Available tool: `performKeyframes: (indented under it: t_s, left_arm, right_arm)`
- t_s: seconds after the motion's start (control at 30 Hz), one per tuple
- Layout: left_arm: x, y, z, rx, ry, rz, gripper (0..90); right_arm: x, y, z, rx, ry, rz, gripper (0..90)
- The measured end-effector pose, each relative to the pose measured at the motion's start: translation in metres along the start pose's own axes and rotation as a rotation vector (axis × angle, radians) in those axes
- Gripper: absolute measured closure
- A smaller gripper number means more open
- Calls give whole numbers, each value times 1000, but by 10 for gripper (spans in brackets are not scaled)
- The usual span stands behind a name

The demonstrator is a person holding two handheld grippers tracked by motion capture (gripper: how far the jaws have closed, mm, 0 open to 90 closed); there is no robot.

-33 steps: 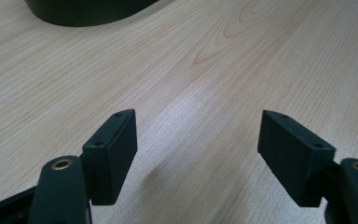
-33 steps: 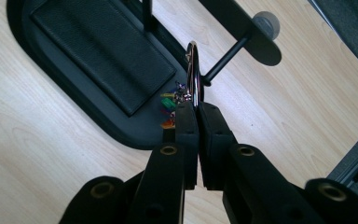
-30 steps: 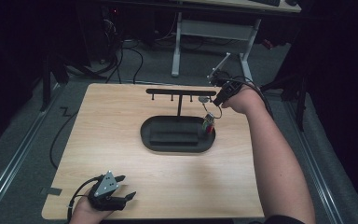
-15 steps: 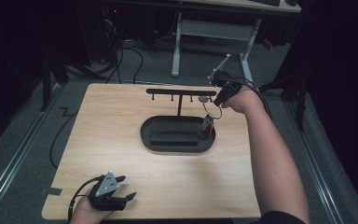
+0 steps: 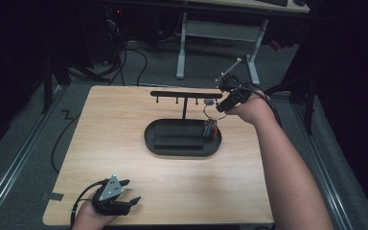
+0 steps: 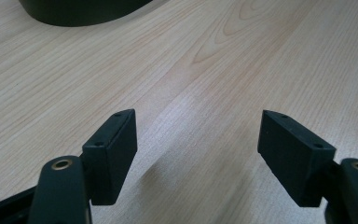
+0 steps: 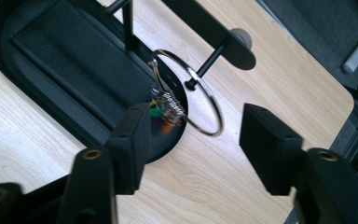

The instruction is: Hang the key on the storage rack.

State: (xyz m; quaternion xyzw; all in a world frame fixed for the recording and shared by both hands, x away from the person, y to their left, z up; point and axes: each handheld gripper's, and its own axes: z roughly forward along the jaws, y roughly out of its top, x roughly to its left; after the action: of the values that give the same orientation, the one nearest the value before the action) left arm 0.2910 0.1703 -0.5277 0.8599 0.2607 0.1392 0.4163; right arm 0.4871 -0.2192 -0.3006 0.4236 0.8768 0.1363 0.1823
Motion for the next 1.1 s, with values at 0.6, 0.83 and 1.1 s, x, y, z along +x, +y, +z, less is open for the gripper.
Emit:
performKeyframes:
  t_s: [0.6,0.83,1.1]
  left_arm:
    - [-5,2,2,5,-9,15,287]
    - [-5,1,1,-4,-12,16,287]
    - [-7,2,2,2,-19,25,287]
  right_arm:
    - [19,-50,18,-97,37,34,321]
    - [24,-68,33,-142,64,82,301]
    - [34,-96,43,-246,63,141,252]
